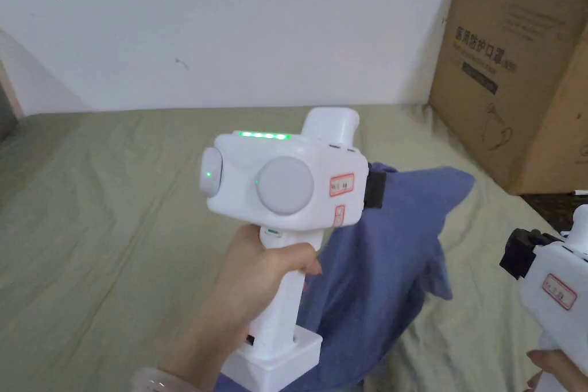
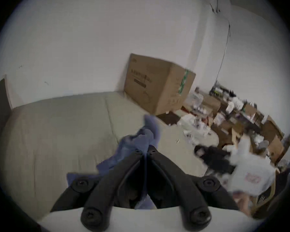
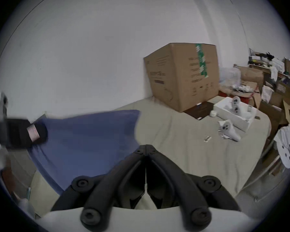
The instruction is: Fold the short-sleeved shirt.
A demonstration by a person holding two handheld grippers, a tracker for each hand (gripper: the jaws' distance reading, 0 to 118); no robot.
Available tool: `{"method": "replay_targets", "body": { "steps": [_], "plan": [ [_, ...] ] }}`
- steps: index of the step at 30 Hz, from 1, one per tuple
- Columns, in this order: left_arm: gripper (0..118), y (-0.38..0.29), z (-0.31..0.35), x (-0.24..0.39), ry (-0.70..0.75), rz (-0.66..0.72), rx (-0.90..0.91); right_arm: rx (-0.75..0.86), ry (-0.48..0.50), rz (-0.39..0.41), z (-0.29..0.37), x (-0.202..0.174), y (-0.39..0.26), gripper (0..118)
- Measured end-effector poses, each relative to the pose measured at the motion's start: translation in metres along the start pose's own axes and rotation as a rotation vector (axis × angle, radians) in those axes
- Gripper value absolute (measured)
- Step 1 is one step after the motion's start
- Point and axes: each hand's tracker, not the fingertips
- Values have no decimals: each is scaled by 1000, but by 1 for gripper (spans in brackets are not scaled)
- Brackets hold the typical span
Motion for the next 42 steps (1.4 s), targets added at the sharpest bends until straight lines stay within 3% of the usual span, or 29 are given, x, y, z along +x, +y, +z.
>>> {"method": "replay_targets", "body": {
  "steps": [3, 7, 13, 15, 17, 18, 19, 24, 25, 26, 28, 31, 36, 37, 38, 39, 40, 41, 42],
  "plan": [
    [0, -56, -52, 0, -47, 93, -164, -14, -44, -17, 1, 17, -6, 0],
    [0, -134, -107, 2, 37, 148, -413, -50, -61, -24, -2, 27, -19, 0],
    [3, -172, -122, -5, 69, 134, -446, -116, -57, 9, -14, 23, -35, 0],
    [23, -169, -117, -11, 73, 154, -438, -127, -52, 25, -17, 19, -39, 0],
    [82, -163, -111, -16, 85, 163, -429, -138, -39, 30, -20, 15, -40, 0],
    [102, -160, -107, -19, 91, 167, -423, -141, -33, 31, -20, 12, -40, 0],
    [113, -156, -100, -23, 98, 174, -400, -145, -25, 35, -20, 9, -41, 0],
    [110, -133, -51, -49, 134, 209, -296, -158, 11, 86, -20, -9, -43, 0],
    [98, -132, -39, -55, 137, 218, -272, -160, 20, 92, -19, -13, -45, 0],
    [75, -133, -25, -63, 145, 228, -261, -167, 34, 97, -19, -17, -47, 0],
    [3, -142, -1, -75, 223, 239, -267, -189, 62, 107, -19, -24, -53, 0],
    [0, -180, 29, -96, 342, 212, -306, -222, 92, 141, -20, -35, -67, 0],
    [2, -224, 68, -138, 375, 396, -270, -267, 125, 179, -26, -55, -82, 0],
    [18, -228, 72, -144, 393, 414, -272, -272, 133, 177, -27, -59, -82, 0],
    [43, -229, 73, -149, 389, 391, -281, -277, 138, 175, -28, -61, -83, 0],
    [43, -230, 72, -153, 409, 389, -286, -279, 143, 175, -29, -64, -83, 0],
    [53, -230, 68, -157, 422, 381, -299, -281, 147, 179, -30, -66, -83, 0],
    [80, -231, 64, -160, 431, 377, -315, -282, 148, 186, -31, -68, -83, 0],
    [98, -231, 59, -162, 432, 383, -311, -281, 148, 195, -32, -68, -83, 0]
  ]
}}
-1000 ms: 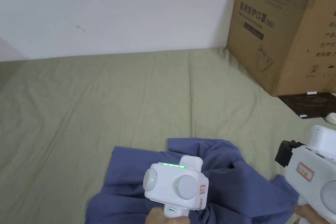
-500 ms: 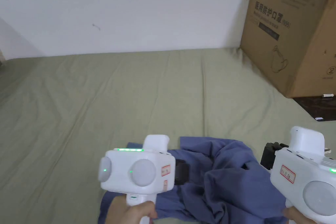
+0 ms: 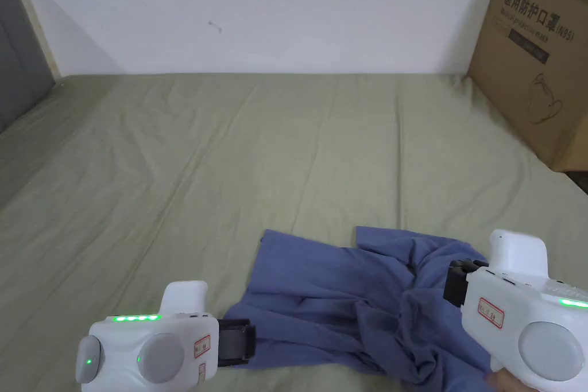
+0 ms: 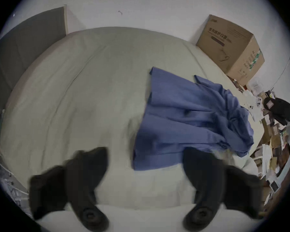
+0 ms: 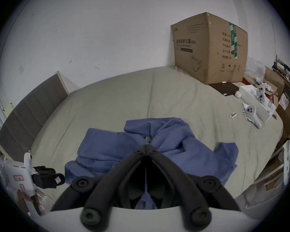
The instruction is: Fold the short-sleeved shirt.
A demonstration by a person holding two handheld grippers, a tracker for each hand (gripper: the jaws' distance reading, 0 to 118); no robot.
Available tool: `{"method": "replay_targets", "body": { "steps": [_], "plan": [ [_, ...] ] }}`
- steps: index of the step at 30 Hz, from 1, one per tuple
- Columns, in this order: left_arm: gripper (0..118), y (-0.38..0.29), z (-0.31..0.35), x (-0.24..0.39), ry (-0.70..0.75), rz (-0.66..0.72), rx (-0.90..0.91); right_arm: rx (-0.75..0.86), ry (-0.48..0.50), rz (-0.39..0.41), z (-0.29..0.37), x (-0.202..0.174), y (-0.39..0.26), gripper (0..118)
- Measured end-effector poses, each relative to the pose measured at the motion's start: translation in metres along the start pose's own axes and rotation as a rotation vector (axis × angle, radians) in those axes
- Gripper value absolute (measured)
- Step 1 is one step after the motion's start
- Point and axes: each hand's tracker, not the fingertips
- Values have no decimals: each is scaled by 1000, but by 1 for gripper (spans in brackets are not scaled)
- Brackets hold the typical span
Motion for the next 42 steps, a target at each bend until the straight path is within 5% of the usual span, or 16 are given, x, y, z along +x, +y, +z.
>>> {"method": "replay_targets", "body": {
  "steps": [4, 9, 12, 13, 14, 16, 17, 18, 19, 20, 25, 32, 34, 36, 38, 42],
  "plan": [
    [104, 6, -30, 4, -32, 28, -53, -13, -10, 5, -3, 4, 0, 0],
    [80, -5, -57, 23, 93, -61, -80, -39, -51, 10, -11, 16, -5, 0],
    [46, -4, -50, 36, 156, -68, -71, -65, -82, 28, -21, 20, -6, 0],
    [16, -2, -48, 39, 191, -89, -67, -79, -59, 9, -25, 23, -4, 0],
    [3, -1, -41, 45, 204, -100, -56, -84, -36, -5, -29, 26, -2, 0],
    [3, 1, -37, 44, 185, -82, -67, -86, -43, 3, -37, 30, 6, 0],
    [3, 2, -35, 43, 172, -75, -72, -95, -23, 21, -43, 34, 14, 7],
    [3, 3, -36, 38, 167, -67, -69, -127, 27, 29, -50, 40, 23, 30],
    [3, 4, -33, 36, 160, -59, -64, -163, 64, 38, -58, 46, 33, 69],
    [3, 5, -30, 35, 148, -55, -59, -158, 94, 45, -67, 52, 42, 81],
    [3, 10, -16, 33, 110, -45, -50, -196, 12, 82, -140, 82, 90, 80],
    [3, 16, -14, 33, 89, -24, -51, -529, -105, 118, -249, 97, 71, 79],
    [3, 16, -15, 31, 89, -14, -57, -568, -82, 76, -259, 101, 55, 60],
    [3, 15, -18, 28, 81, -5, -59, -500, -95, 75, -239, 92, 58, 57],
    [3, 14, -21, 25, 72, -1, -81, -478, -44, 112, -233, 82, 60, 9],
    [3, 19, -11, 21, 46, 33, -66, -487, -73, 150, -220, 65, 68, 7]
  ]
}}
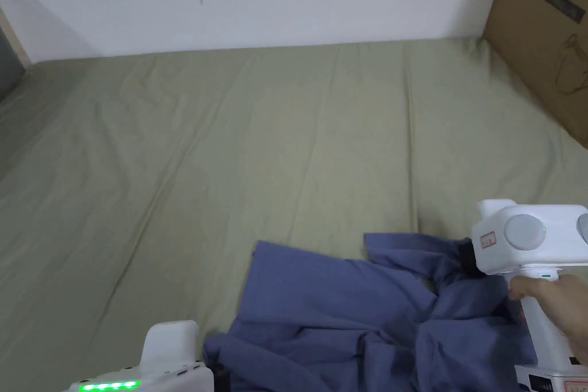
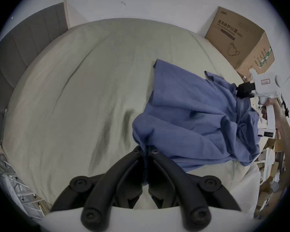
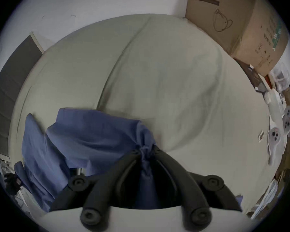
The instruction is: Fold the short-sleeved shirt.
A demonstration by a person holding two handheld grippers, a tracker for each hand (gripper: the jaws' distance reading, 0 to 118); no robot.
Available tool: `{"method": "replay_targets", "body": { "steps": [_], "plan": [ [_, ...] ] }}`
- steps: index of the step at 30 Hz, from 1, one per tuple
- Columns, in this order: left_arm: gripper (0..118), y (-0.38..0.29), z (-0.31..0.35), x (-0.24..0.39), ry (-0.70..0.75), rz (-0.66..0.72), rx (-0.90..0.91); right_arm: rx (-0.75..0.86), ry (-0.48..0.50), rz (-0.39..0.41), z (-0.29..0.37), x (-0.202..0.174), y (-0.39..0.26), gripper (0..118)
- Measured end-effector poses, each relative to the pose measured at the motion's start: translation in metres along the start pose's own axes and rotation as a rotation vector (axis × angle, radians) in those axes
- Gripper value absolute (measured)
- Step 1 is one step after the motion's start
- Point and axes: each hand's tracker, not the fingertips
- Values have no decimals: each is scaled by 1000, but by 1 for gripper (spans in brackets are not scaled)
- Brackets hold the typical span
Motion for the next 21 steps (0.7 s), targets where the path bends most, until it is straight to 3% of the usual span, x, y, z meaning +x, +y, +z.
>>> {"method": "replay_targets", "body": {
  "steps": [7, 15, 21],
  "plan": [
    [3, 38, 48, -15, -4, 12, 146, 139, 22, -28, 72, 24, 30, 7],
    [3, 107, 149, -53, 71, 26, 420, 365, -110, -33, 213, 68, 61, 7],
    [3, 149, 219, -91, 132, 109, 572, 464, -110, -98, 287, 93, 71, 7]
  ]
}}
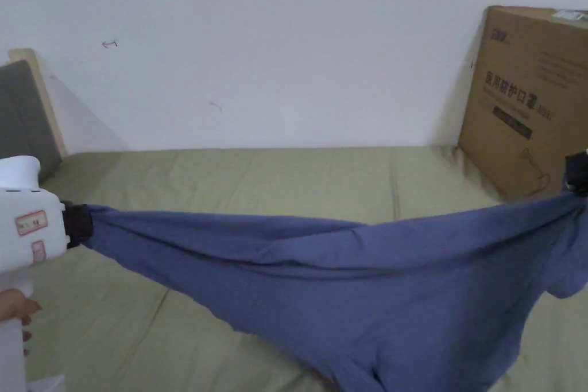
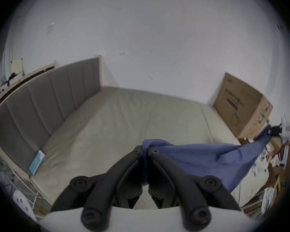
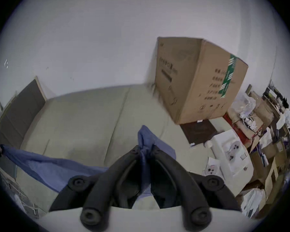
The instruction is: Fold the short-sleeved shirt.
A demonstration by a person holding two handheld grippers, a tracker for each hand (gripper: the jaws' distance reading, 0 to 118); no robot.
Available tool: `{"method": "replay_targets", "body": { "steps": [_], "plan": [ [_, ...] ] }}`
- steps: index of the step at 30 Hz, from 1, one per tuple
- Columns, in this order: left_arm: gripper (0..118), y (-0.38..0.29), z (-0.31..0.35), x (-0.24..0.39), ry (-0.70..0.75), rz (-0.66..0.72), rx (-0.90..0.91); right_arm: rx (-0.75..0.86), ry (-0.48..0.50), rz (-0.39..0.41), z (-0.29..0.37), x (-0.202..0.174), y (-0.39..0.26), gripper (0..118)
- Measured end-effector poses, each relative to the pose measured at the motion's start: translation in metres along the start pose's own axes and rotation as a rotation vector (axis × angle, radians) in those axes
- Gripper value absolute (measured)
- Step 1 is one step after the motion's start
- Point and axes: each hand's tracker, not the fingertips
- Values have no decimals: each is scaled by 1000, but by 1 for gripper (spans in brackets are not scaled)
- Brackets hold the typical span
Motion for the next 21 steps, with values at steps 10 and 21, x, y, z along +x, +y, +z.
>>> {"method": "replay_targets", "body": {
  "steps": [10, 21],
  "plan": [
    [3, 90, 20, -40, 74, -18, 147, 77, 78, -9, 22, -34, 55, 7],
    [3, 185, -68, -87, 182, -47, 199, 31, 139, 20, -71, -139, 138, 7]
  ]
}}
